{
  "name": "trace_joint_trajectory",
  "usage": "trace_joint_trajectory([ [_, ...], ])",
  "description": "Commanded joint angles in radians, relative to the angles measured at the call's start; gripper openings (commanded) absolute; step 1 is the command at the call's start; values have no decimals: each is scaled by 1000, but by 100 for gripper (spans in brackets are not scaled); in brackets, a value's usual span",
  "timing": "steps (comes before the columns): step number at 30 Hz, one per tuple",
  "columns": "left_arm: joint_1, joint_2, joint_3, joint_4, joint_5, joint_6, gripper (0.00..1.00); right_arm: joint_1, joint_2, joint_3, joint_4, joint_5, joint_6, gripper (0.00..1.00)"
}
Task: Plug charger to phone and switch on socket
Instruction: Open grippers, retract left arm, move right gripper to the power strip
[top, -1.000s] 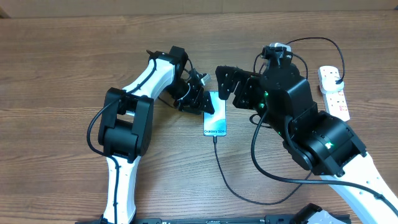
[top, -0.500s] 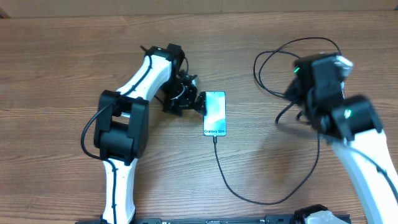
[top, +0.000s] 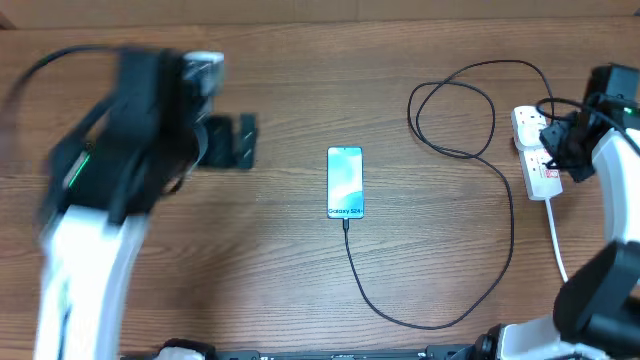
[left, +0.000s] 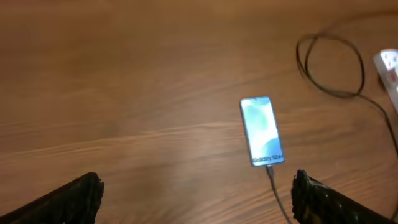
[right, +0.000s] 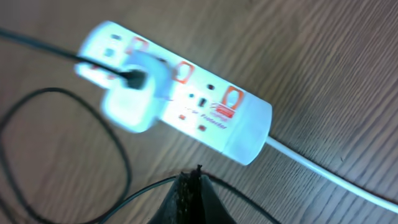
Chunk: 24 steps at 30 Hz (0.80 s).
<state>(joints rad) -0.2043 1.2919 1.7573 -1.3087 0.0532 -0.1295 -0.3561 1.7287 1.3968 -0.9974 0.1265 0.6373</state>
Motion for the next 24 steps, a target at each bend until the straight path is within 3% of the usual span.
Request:
trace_joint_trajectory([
  [1,-5,-135,-10,-56,-161,-20,100,-37,60,72,-1,-62,-18,4],
  [11,-5,-400,-10,-79,-158,-21,100,-48,77,82,2,-58,-18,4],
  [24,-5,-479,-10,-81,-158,-21,100,-48,77,82,8,-58,-18,5],
])
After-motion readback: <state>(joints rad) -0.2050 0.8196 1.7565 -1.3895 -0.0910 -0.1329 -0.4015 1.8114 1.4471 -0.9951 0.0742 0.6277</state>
